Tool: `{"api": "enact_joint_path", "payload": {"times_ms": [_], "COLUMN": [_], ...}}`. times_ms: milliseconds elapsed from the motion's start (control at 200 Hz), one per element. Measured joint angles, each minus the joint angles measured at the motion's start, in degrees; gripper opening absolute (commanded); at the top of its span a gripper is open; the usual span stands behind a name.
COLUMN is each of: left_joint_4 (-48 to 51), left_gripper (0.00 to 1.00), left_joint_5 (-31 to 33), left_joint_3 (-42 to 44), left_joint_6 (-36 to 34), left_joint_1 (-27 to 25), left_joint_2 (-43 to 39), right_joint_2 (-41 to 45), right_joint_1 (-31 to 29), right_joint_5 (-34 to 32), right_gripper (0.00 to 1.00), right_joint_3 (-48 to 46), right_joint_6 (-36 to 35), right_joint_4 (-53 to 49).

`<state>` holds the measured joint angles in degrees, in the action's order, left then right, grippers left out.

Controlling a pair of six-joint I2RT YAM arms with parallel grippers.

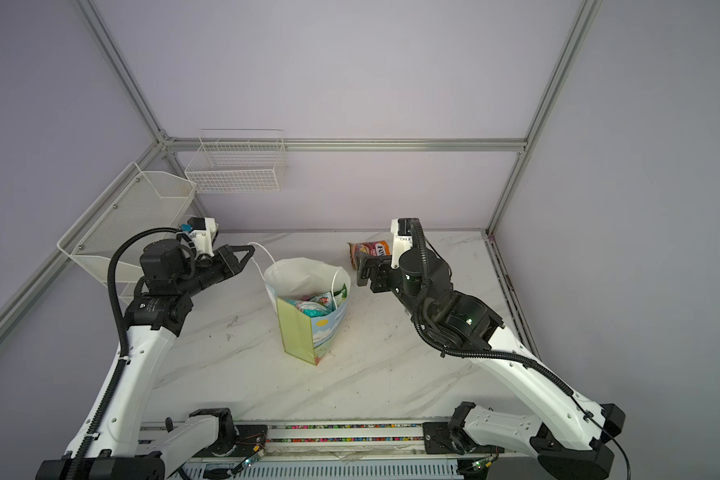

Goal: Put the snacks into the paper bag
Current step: 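Withdraw the right gripper from the bag toward the orange FOX'S Fruits pack, then lower the open right gripper onto the orange FOX'S Fruits pack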

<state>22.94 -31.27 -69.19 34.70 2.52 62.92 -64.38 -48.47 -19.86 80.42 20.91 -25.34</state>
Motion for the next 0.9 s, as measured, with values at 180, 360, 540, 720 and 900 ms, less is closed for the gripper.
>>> {"api": "enact_joint_path", "payload": {"times_ms": [180, 360, 540, 720, 900], "left_joint_4": [2.4, 0.7, -0.8, -0.5, -0.1], "left_gripper": [0.03, 0.04, 0.06, 0.06, 0.06], "left_joint_5": [-0.1, -1.7, -5.3, -7.8, -9.0], "left_joint_3": [-6.4, -8.0, -5.3, 2.5, 4.8], "left_joint_6": [0.2, 2.4, 3.7, 3.4, 3.0], "left_joint_1": [0.3, 0.9, 0.3, 0.0, -0.1], "left_joint_2": [4.0, 4.2, 0.9, -6.9, -8.7], "right_joint_2": [-0.8, -0.8, -1.2, -4.6, -9.6], "right_joint_1": [5.5, 10.2, 11.5, 11.6, 12.6], "right_joint_5": [-1.4, -0.9, 1.9, 4.7, 6.6], "right_gripper": [0.97, 0.97, 0.97, 0.97, 0.97], "right_joint_3": [0.1, 0.0, -2.3, -4.0, -4.0], "right_joint_6": [2.1, 3.5, 3.9, 3.7, 3.6], "right_joint_4": [-0.2, -0.2, 0.1, 0.2, 0.5]}}
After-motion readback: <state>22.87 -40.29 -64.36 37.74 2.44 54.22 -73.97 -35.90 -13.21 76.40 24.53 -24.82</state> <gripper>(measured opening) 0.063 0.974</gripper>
